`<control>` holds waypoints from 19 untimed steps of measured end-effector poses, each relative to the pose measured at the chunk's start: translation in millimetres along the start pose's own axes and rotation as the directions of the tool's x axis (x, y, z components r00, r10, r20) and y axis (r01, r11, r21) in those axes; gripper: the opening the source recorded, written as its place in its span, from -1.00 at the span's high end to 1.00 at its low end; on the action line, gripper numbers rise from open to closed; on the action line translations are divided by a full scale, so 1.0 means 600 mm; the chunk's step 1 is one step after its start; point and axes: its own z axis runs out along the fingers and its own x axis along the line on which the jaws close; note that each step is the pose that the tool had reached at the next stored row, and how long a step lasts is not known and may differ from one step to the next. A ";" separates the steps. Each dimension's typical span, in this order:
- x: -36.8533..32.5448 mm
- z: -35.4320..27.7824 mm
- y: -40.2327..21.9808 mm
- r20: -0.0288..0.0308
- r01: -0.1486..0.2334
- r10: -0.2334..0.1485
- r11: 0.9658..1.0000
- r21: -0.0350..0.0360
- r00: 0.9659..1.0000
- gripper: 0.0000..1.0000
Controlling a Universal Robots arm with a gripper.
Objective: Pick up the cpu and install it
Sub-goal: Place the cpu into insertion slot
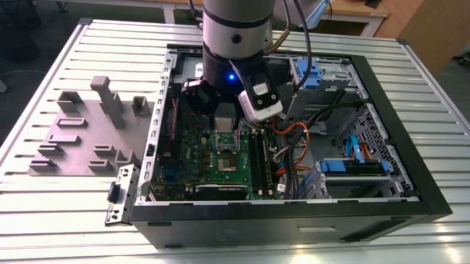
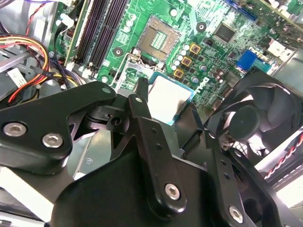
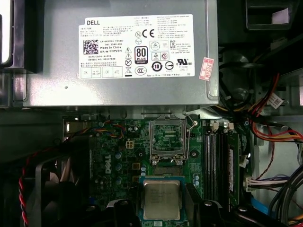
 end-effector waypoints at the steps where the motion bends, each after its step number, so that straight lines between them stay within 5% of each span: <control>1: 0.000 0.000 0.000 0.000 0.000 0.000 1.000 0.000 1.000 0.06; 19: 0.000 0.004 0.000 0.000 0.000 0.000 1.000 0.000 1.000 0.06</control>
